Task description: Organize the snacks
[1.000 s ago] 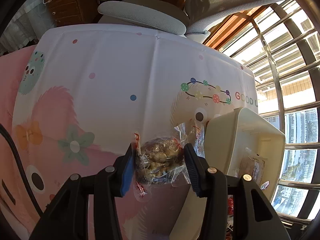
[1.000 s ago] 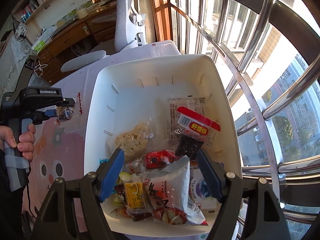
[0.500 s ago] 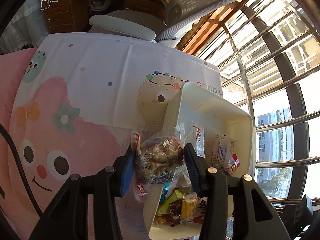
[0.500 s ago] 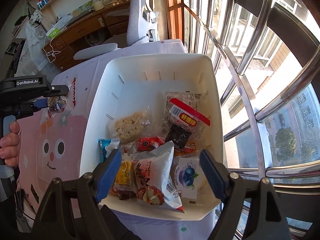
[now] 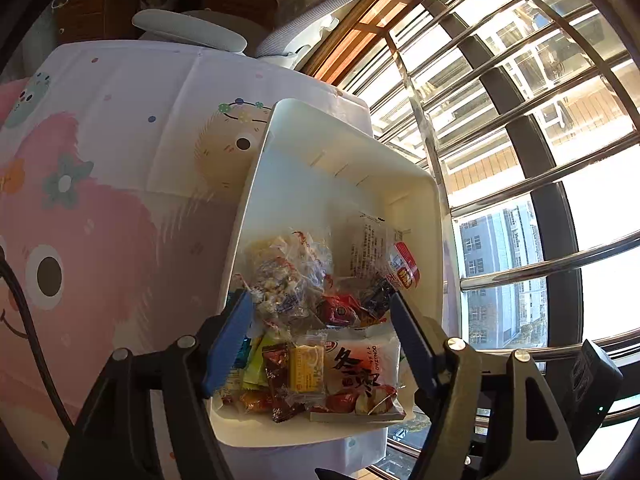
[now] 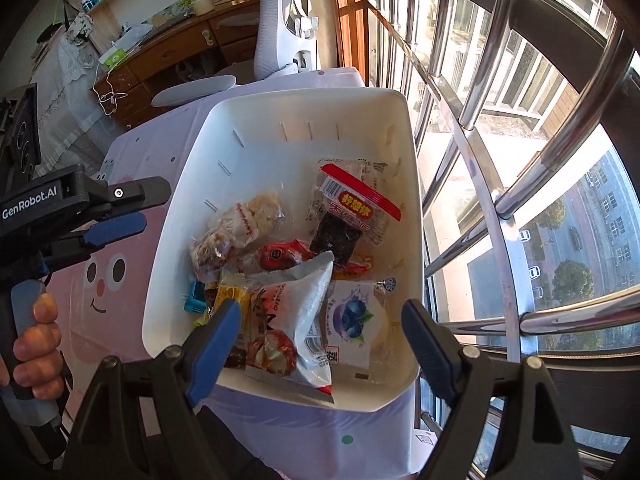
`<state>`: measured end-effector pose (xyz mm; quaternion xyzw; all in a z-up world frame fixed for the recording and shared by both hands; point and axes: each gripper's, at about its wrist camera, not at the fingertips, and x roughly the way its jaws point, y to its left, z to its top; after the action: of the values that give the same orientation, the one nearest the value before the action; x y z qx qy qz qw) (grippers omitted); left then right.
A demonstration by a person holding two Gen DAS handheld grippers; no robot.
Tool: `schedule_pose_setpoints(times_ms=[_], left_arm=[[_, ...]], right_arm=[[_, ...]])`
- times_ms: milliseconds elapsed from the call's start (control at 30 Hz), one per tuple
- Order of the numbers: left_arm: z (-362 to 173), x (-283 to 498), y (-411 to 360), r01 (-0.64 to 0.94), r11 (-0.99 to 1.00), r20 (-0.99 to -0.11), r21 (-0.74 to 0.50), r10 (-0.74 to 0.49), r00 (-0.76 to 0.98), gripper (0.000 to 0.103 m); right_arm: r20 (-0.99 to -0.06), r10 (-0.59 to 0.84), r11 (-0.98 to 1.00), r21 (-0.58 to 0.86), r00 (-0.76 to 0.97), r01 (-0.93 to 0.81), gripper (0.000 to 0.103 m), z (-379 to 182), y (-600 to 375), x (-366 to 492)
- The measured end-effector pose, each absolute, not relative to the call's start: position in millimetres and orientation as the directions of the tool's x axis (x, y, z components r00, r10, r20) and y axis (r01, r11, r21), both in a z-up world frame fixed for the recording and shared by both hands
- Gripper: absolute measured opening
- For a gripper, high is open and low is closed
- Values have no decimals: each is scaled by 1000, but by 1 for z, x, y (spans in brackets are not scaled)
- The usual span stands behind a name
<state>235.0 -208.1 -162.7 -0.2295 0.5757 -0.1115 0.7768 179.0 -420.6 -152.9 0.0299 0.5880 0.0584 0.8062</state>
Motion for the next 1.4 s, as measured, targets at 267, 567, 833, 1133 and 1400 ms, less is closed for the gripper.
schedule_pose_setpoints(times_ms=[267,567,833,1133,1400], left_arm=[[-162,197,-183,-60,905,-876,-421,-388,287,82],[-157,127,-134,-27,931,-902,-364,-345,261,92],[-145,65,-69,-84,939,-907,-333,-295,301,99],[-89,18,-44,-79,959,-896,-271,-222,384,102],[-29,-12,-72,-50,985,-869,-166,-123,479,102]], right_arm=[[-944,129,992,117,303,-56,85,-151,-398,152],[-940,115,993,111,320,-29,86,-142,-353,104],[-931,159,987,155,330,-37,86,-129,-301,45],[-915,238,970,211,326,-118,86,-90,-275,9],[-900,267,962,229,345,-148,86,-47,-285,-11]])
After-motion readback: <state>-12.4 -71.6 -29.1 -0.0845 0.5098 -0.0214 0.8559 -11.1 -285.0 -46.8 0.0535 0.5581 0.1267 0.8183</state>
